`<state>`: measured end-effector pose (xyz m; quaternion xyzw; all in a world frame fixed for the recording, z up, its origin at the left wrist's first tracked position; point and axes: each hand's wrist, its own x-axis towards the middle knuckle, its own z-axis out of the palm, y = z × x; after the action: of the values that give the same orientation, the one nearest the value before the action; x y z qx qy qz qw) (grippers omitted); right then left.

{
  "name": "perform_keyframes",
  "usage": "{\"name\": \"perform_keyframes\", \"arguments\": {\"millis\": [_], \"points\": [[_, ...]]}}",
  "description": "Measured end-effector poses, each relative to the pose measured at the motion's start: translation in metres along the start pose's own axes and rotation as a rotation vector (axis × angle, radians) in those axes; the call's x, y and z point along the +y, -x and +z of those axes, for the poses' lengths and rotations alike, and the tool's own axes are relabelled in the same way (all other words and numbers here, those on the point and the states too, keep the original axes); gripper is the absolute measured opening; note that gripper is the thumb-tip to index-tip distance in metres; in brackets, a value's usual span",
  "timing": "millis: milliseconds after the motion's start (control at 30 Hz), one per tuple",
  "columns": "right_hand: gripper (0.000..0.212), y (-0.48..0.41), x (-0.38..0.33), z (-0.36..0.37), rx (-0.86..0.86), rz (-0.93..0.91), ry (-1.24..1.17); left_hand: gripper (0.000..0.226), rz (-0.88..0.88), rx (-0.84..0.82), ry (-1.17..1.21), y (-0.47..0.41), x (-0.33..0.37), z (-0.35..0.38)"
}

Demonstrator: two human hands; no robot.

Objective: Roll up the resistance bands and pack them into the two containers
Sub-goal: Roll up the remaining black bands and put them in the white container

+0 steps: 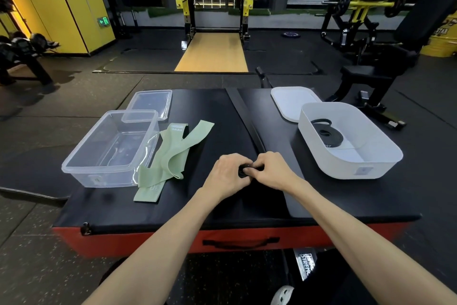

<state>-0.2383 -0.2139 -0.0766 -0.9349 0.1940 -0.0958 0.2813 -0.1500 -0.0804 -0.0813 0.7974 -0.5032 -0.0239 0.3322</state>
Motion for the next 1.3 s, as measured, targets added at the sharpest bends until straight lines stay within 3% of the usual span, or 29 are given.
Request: {"name": "perform_keyframes", "arguments": {"millis": [133,300,533,733,867,933,1100,1300], "points": [[0.021,0.004,-0.001,-0.005,-0.041,-0.037,0.011,0.02,-0.039,0.023,-0.017,0.001,-0.006,0.005],[0.026,0.007,0.005,-0.009,-0.105,-0.127,0.11,0.028,0.077,0.147,-0.059,0.007,-0.016,0.01],[0.021,0.009,0.014,-0.007,-0.039,-0.198,0.318,0.028,0.165,0.236,-0.197,0.01,-0.015,0.01],[0.02,0.015,0.013,-0.001,0.019,-0.242,0.381,0.036,-0.055,0.212,-0.13,0.009,-0.011,0.014],[0.039,0.022,0.02,0.008,0.1,-0.311,0.252,0.044,-0.124,0.226,-0.066,0.01,-0.008,0.015],[0.038,0.026,0.024,0.014,0.149,-0.349,0.194,0.042,-0.055,0.225,-0.082,0.014,-0.007,0.017],[0.029,0.021,0.021,0.015,0.211,-0.427,0.234,0.034,0.097,0.116,-0.417,0.014,-0.008,0.021],[0.026,0.019,0.014,0.014,0.25,-0.426,0.289,0.042,0.279,-0.087,-0.43,0.02,-0.021,0.009]]}}
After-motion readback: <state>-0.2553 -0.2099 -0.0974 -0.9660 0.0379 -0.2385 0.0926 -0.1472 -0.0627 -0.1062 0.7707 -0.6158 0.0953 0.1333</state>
